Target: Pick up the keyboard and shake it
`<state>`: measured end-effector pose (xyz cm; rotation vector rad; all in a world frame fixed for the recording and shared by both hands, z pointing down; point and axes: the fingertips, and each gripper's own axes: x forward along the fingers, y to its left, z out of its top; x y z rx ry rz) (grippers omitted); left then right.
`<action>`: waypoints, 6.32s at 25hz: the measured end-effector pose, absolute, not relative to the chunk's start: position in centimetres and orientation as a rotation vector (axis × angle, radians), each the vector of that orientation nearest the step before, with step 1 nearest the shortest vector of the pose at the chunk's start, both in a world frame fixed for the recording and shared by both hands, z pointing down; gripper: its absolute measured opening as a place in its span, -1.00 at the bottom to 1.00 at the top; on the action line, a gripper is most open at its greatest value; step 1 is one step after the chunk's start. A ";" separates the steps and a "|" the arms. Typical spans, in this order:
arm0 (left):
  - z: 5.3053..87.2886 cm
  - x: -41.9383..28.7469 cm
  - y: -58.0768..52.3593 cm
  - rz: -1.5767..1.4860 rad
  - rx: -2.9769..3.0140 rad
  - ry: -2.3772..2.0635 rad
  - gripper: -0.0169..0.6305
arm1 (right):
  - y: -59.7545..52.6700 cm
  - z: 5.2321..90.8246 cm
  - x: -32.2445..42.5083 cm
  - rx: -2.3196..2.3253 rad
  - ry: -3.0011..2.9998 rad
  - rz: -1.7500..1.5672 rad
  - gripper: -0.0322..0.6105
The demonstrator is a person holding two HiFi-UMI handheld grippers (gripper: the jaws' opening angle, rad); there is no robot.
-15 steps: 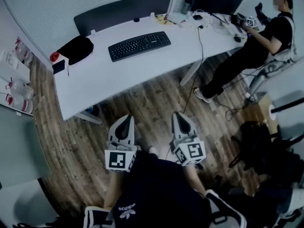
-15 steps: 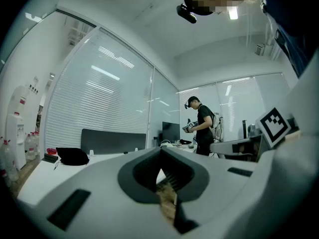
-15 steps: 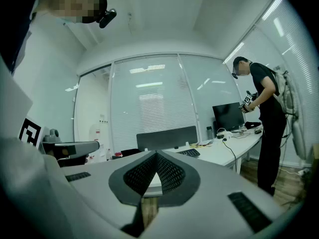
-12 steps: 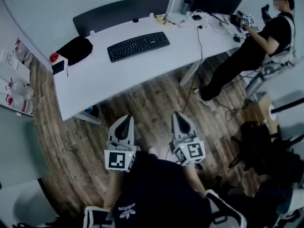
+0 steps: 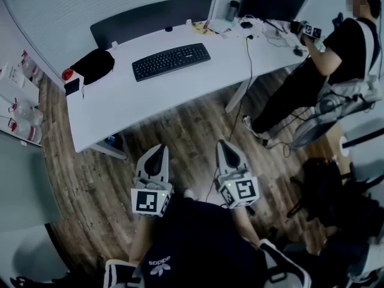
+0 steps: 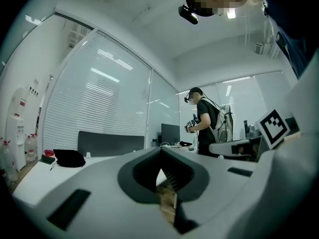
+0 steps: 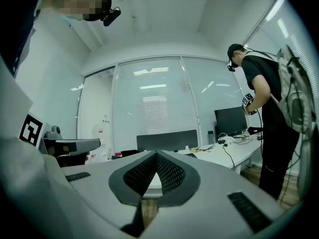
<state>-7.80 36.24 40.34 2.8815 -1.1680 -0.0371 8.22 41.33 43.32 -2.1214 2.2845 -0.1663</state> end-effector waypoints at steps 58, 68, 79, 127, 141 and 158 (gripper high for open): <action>40.2 1.3 0.4 0.006 2.692 -1.387 -0.96 | 3.9 43.1 18.8 -1.894 2.488 -0.289 -0.89; 41.5 3.3 -6.2 0.081 2.599 -1.579 -0.96 | -5.3 43.0 24.4 -1.788 2.609 -0.313 -0.89; 43.5 2.1 -8.2 0.161 2.428 -1.750 -0.96 | -10.4 45.8 27.2 -1.723 2.673 -0.408 -0.89; 59.8 -6.9 -13.3 0.327 1.929 -1.533 -0.40 | -21.0 57.1 31.3 -1.857 2.822 -0.812 -0.49; 66.5 -9.0 -15.2 0.370 1.713 -1.458 -0.30 | -23.4 63.4 31.6 -1.814 2.908 -1.126 -0.31; 67.9 -8.7 -15.2 0.406 1.670 -1.409 -0.29 | -23.8 65.2 33.5 -1.790 2.799 -1.328 -0.31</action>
